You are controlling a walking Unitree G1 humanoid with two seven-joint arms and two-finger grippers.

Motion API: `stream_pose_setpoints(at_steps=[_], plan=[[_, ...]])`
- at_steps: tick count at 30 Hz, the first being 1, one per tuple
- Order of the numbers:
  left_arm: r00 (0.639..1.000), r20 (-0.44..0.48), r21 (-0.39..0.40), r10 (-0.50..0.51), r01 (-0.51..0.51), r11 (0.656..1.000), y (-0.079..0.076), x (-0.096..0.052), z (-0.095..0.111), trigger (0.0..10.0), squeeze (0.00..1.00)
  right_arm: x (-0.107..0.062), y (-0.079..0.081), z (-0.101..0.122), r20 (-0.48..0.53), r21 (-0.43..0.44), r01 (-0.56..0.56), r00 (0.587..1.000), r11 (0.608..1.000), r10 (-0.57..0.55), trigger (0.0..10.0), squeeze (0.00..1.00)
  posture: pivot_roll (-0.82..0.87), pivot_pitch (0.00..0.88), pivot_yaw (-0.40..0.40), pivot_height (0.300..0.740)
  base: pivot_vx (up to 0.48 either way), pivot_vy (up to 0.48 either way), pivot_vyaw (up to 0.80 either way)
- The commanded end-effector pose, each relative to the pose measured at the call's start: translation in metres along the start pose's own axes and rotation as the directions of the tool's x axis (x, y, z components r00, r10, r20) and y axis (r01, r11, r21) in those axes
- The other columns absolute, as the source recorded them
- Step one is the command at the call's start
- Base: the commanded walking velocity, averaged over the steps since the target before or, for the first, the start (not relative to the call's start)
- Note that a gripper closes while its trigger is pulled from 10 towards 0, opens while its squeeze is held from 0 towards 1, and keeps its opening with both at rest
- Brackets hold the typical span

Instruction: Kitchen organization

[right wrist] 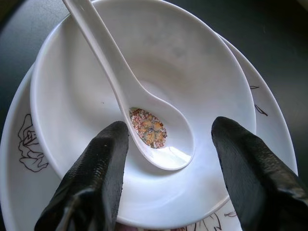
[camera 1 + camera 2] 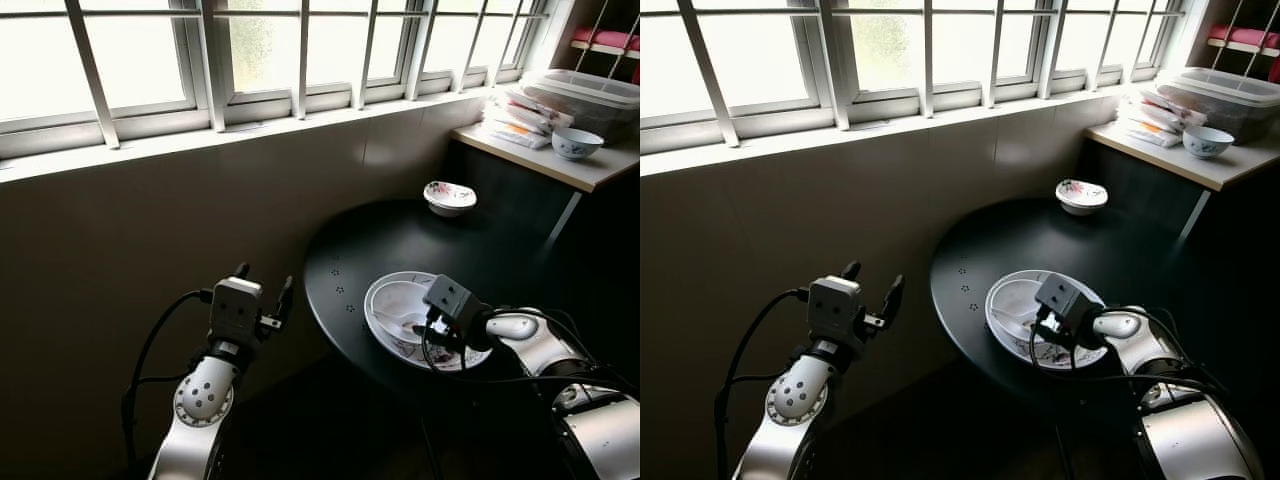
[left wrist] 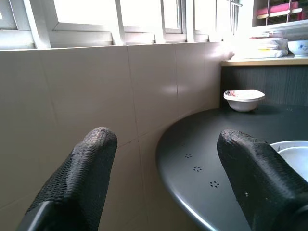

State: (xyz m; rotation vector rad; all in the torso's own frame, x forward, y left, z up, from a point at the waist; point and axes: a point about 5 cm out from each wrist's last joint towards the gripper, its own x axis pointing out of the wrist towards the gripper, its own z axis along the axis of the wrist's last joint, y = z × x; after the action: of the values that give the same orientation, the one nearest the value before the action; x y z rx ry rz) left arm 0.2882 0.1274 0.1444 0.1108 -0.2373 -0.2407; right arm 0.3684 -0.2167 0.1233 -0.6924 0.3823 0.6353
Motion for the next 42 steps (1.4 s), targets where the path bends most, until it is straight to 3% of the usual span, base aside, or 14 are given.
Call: stream_pose_setpoints(at_steps=[1,15,26,27,28,29,30,31,32,34,36,42], plan=[[1.000,0.000,0.001,-0.002,0.002,1.000,-0.001,-0.001,-0.002,10.0,0.00,0.000,0.003,-0.005,-0.018,0.000,-0.002,1.000,1.000,0.002,10.0,0.00,0.14,0.000,-0.069,0.740,0.000,0.000,0.00],[1.000,-0.013,0.000,-0.003,0.003,1.000,-0.002,-0.003,-0.005,10.0,0.00,0.010,0.026,-0.007,0.005,-0.027,-0.077,0.997,0.997,0.078,10.0,0.00,0.14,0.000,-0.072,0.740,0.000,0.000,0.00],[1.000,-0.015,-0.002,0.001,-0.001,1.000,-0.003,-0.003,-0.005,10.0,0.00,0.005,0.018,-0.018,-0.043,0.064,-0.009,0.999,0.998,0.012,10.0,0.00,0.14,0.000,-0.076,0.740,0.000,0.000,0.00],[1.000,-0.020,-0.004,-0.001,0.001,1.000,-0.003,-0.003,-0.006,10.0,0.00,0.004,0.020,-0.022,-0.060,0.086,-0.016,0.998,0.996,0.022,9.1,0.00,0.14,0.000,-0.075,0.740,0.000,0.000,0.00],[1.000,-0.020,-0.004,-0.001,0.001,1.000,-0.003,-0.003,-0.006,10.0,0.00,0.004,0.020,-0.022,-0.060,0.086,-0.016,0.998,0.996,0.022,9.1,0.00,0.14,0.000,-0.075,0.740,0.000,0.000,0.00],[1.000,-0.025,-0.005,-0.003,0.003,1.000,-0.004,-0.003,-0.007,10.0,0.00,0.003,0.021,-0.026,-0.072,0.104,-0.026,0.997,0.994,0.033,8.1,0.00,0.14,0.000,-0.075,0.740,0.000,0.000,0.00],[1.000,-0.026,-0.005,-0.004,0.004,1.000,-0.004,-0.003,-0.007,10.0,0.00,0.003,0.022,-0.028,-0.078,0.111,-0.030,0.996,0.993,0.039,4.5,0.00,0.13,0.000,-0.074,0.740,0.000,0.000,0.00],[1.000,-0.026,-0.005,-0.004,0.004,1.000,-0.004,-0.003,-0.007,10.0,0.00,0.003,0.022,-0.028,-0.078,0.111,-0.030,0.996,0.993,0.039,4.5,0.00,0.13,0.000,-0.074,0.740,0.000,0.000,0.00],[1.000,-0.026,-0.006,-0.006,0.006,1.000,-0.005,-0.003,-0.007,10.0,0.00,0.002,0.023,-0.032,-0.090,0.125,-0.033,0.995,0.992,0.044,2.3,0.00,0.13,0.000,-0.074,0.740,0.000,0.000,0.00],[1.000,-0.027,-0.006,-0.007,0.007,1.000,-0.005,-0.003,-0.008,10.0,0.00,0.001,0.023,-0.034,-0.096,0.142,-0.023,0.995,0.990,0.037,0.2,0.00,0.13,0.000,-0.074,0.740,0.000,0.000,0.00],[0.999,-0.033,-0.009,-0.008,0.008,1.000,-0.005,-0.003,-0.009,10.0,0.00,0.000,0.023,-0.036,-0.094,0.184,-0.008,0.995,0.983,0.025,0.0,0.00,0.13,0.000,-0.074,0.740,0.000,0.000,0.00],[0.999,-0.037,-0.011,-0.011,0.011,1.000,-0.005,-0.004,-0.010,10.0,0.00,0.000,0.024,-0.038,-0.098,0.183,-0.005,0.995,0.983,0.023,0.0,0.00,0.13,0.000,-0.072,0.740,0.000,0.000,0.00]])
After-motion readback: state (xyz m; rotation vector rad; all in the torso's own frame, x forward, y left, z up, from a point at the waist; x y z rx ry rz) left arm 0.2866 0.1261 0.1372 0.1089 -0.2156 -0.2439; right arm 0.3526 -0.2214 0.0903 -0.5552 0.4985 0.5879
